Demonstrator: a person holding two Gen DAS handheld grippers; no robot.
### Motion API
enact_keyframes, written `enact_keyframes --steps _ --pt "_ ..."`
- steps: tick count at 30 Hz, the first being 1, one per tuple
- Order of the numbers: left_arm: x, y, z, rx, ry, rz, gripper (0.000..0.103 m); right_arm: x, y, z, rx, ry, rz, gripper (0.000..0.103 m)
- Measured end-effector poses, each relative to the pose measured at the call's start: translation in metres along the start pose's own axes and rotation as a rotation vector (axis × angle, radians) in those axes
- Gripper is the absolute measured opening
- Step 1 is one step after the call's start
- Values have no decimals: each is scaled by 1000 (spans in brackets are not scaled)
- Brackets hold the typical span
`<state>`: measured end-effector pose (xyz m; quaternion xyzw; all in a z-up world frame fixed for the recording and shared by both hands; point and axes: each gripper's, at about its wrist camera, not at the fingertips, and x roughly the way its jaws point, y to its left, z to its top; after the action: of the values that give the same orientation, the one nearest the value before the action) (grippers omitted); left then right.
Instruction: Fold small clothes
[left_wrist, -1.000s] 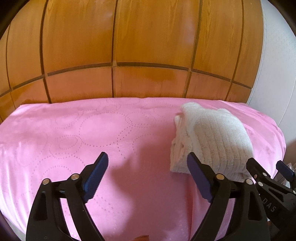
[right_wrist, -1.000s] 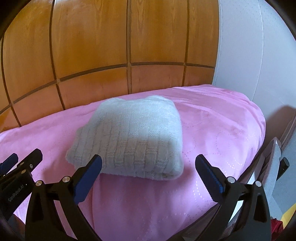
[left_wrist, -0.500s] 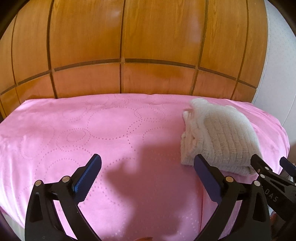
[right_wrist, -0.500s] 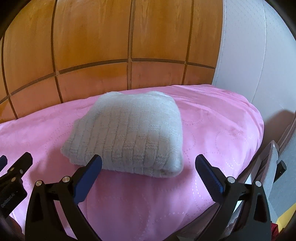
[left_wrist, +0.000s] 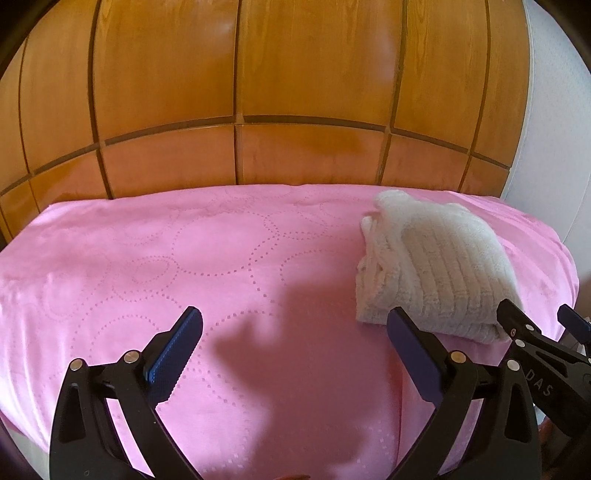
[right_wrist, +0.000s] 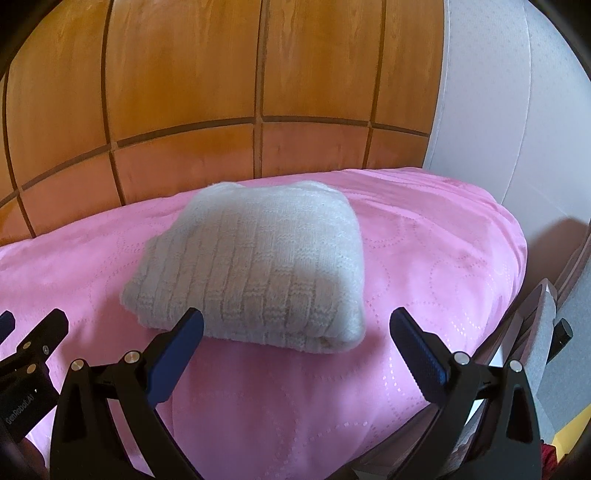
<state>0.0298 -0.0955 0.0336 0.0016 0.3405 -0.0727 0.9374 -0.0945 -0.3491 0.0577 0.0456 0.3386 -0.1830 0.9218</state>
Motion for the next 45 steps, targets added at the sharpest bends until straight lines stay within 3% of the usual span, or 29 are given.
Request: enact_keyframes --steps 25,45 --pt "-12 1 -1 14 -38 -8 99 -3 9 -2 -19 -9 23 101" --pt "-10 8 1 1 -20 -18 99 1 16 -10 -26 18 36 101"
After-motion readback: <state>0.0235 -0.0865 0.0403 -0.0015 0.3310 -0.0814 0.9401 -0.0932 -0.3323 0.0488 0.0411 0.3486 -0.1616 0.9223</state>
